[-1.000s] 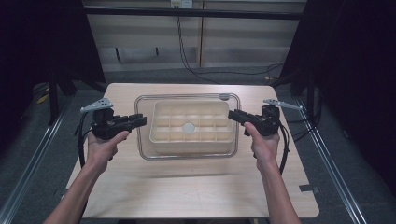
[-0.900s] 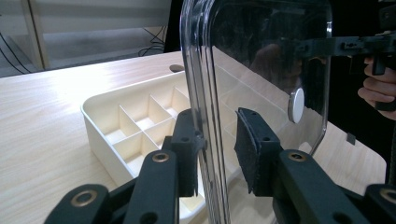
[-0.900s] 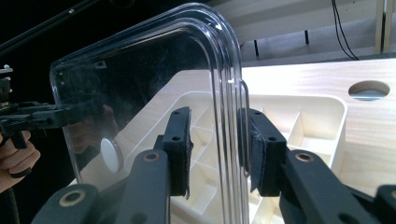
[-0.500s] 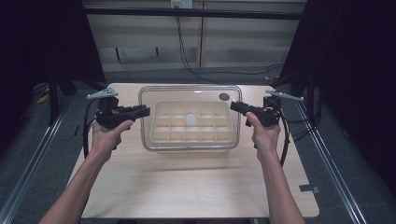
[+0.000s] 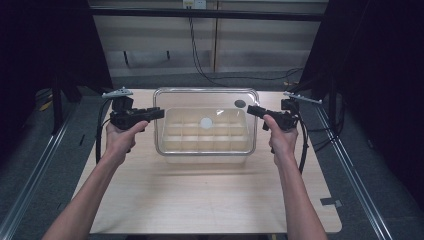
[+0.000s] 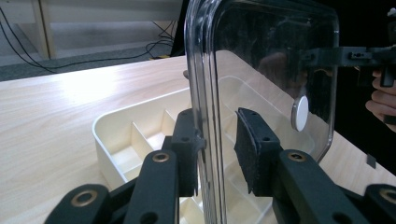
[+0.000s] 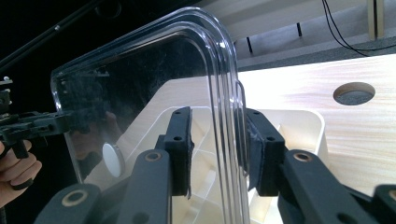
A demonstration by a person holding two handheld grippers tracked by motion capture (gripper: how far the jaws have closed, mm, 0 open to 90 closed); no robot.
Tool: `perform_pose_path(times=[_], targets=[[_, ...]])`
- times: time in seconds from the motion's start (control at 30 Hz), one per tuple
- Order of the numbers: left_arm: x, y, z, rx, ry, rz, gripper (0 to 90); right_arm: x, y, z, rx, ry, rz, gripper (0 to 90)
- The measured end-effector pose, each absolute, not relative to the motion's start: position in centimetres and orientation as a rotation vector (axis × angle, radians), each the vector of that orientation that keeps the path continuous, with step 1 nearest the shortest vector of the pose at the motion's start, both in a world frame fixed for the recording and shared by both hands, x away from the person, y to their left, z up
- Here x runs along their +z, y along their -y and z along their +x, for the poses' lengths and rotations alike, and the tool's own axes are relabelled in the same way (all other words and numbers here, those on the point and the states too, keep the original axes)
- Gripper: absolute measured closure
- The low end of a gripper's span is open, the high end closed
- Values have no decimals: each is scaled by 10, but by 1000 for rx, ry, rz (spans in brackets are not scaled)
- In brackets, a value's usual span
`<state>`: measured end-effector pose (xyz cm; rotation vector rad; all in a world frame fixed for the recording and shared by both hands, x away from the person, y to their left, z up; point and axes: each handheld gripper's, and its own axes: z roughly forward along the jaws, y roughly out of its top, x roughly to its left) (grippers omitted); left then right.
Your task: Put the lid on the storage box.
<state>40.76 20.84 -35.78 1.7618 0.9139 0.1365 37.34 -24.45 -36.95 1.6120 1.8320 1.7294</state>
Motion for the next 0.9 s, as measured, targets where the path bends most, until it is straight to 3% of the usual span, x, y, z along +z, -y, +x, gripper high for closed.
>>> perform_pose_path(times=[0.9], targets=[[-390,-204,448,97,-980,1784,643,-395,244,410,1652,-1856,1663,654]])
